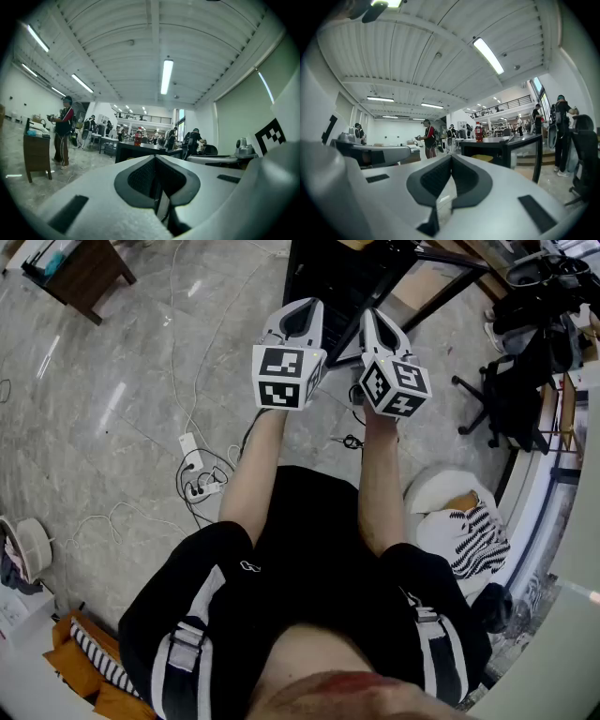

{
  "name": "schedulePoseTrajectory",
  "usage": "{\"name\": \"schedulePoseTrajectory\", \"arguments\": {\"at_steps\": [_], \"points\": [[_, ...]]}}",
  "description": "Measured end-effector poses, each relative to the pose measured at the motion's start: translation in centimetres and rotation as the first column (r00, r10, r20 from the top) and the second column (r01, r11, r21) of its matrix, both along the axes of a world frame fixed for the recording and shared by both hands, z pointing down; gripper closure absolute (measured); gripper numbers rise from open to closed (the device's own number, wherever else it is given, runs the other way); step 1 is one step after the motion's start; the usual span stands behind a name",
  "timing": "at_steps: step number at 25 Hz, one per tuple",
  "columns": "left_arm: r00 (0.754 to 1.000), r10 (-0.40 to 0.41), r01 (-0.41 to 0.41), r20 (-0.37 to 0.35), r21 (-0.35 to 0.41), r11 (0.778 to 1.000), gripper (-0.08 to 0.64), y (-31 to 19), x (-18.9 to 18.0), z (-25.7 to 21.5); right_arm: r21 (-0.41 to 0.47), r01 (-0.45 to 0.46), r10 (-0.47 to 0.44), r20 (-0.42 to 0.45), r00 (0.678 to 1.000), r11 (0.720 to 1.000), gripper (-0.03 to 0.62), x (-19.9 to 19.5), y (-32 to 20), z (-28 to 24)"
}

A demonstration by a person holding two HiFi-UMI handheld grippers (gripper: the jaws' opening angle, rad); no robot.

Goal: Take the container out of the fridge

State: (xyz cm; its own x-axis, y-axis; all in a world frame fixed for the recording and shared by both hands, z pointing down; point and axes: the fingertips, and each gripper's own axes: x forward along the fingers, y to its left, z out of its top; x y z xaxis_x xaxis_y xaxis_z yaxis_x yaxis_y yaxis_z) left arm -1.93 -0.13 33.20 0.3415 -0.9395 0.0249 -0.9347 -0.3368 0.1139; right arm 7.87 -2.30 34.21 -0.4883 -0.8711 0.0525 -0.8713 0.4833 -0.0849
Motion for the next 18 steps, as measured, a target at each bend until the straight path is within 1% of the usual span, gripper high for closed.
{"name": "schedulePoseTrajectory", "arguments": {"at_steps": [6, 11, 16, 18], "points": [[1.0, 0.002, -0.002, -0.004, -0.005, 1.0, 0.552, -0.3, -0.9, 0.4, 0.003, -0.006, 0.006, -0.006, 1.0, 1.0, 0.58, -0.8, -0.2, 0.2], [1.0, 0.005, -0.006, -0.03, -0.016, 1.0, 0.552, -1.1, -1.7, 0.9, 0.041, -0.024, 0.022, 0.04, 0.999, 0.999, 0.58, -0.8, -0.5, -0.3], [0.999, 0.008, -0.009, -0.052, -0.018, 1.0, 0.552, -1.9, -2.2, 0.9, 0.038, -0.039, 0.038, 0.022, 0.999, 0.999, 0.58, -0.5, -1.3, -0.3], [0.997, 0.011, -0.013, -0.08, -0.022, 1.0, 0.552, -2.3, -2.4, 0.8, 0.036, -0.034, 0.033, 0.014, 0.999, 0.999, 0.58, -0.8, -1.7, -0.3]]}}
